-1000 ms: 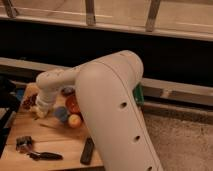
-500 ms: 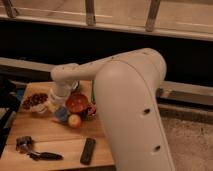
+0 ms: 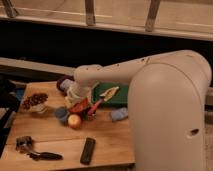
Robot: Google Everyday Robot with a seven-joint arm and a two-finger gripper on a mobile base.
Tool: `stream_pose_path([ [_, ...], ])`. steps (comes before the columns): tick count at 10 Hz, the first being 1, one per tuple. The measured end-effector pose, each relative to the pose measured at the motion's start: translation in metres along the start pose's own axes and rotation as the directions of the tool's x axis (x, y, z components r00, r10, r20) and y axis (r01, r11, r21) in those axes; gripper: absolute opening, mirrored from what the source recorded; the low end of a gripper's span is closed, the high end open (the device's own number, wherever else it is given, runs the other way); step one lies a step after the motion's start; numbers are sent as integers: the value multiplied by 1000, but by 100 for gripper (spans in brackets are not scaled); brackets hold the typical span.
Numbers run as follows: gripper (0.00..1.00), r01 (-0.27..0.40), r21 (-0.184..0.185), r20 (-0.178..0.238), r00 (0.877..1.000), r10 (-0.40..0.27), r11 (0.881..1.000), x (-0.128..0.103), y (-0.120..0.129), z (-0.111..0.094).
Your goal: Place fork in red bowl
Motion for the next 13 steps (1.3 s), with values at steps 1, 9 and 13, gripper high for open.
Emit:
stream_pose_path([
  [1, 0, 2, 13, 9, 1000, -2, 1000, -8, -5, -7],
  [9, 0, 3, 24, 19, 1000, -3, 1000, -30, -9, -9],
  [13, 0, -141, 87, 33, 990, 139, 986, -26, -68, -14],
])
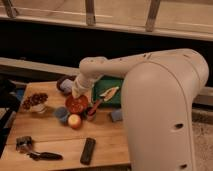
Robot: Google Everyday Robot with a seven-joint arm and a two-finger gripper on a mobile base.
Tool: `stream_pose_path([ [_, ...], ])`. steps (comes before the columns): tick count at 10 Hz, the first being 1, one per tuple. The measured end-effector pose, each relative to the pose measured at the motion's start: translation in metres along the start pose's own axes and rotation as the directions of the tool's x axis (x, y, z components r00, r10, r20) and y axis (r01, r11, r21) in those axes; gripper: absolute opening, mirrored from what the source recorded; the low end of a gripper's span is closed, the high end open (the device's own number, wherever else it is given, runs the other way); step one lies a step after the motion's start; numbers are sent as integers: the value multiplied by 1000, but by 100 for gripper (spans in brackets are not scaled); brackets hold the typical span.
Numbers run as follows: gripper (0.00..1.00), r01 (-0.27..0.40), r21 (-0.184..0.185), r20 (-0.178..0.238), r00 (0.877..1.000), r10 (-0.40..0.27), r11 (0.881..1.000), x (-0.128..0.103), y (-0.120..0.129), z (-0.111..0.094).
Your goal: Place fork in red bowl
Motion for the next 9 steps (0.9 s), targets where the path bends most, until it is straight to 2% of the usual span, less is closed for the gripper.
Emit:
stream_pose_path([
  [2, 0, -58, 29, -8, 998, 58, 998, 0, -30, 6],
  [3, 1, -73, 27, -14, 997, 74, 997, 1, -36, 12],
  [4, 5, -88, 21, -23, 996, 88, 996, 5, -38, 23],
  [6, 27, -104, -14, -42, 994, 103, 994, 15, -31, 44],
  [8, 44, -100, -37, -52, 994, 98, 994, 19, -22, 51],
  [9, 56, -96, -49, -56, 994, 93, 994, 21, -17, 54],
])
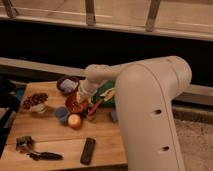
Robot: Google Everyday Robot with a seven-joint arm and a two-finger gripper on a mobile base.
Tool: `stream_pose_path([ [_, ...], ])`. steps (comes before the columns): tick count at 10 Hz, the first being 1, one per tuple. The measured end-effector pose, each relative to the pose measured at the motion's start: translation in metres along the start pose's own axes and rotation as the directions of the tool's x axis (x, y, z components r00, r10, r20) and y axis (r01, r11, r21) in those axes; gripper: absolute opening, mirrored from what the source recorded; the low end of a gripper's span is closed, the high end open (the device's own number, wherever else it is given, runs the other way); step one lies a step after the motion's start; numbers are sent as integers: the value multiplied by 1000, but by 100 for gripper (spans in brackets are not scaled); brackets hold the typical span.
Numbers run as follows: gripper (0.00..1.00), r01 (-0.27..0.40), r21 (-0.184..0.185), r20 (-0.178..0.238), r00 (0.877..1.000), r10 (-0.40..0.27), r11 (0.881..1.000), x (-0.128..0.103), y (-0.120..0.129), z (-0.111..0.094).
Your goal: Place fork in red bowl
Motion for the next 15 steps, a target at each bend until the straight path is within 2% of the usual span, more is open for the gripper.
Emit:
stream_pose_path([
  [2, 76, 2, -11, -7, 1000, -2, 1000, 3, 2, 4],
  [3, 80, 3, -16, -11, 1000, -3, 1000, 5, 2, 5],
  [5, 80, 2, -16, -11, 1000, -2, 1000, 7, 0, 3],
  [7, 80, 11, 7, 12, 1000, -11, 1000, -2, -2, -12],
  [8, 80, 10, 26, 24, 1000, -11, 1000, -7, -5, -22],
  [10, 80, 4, 91, 60, 998, -9, 996, -22, -15, -54],
  [11, 80, -3, 125, 74, 997, -7, 992, -26, -20, -66],
  [12, 80, -29, 141, 100, 995, 15, 990, -24, -31, -79],
  [13, 80, -67, 139, 126, 991, 49, 988, -18, -41, -88],
  [15, 80, -71, 135, 130, 990, 53, 988, -18, -40, -87],
])
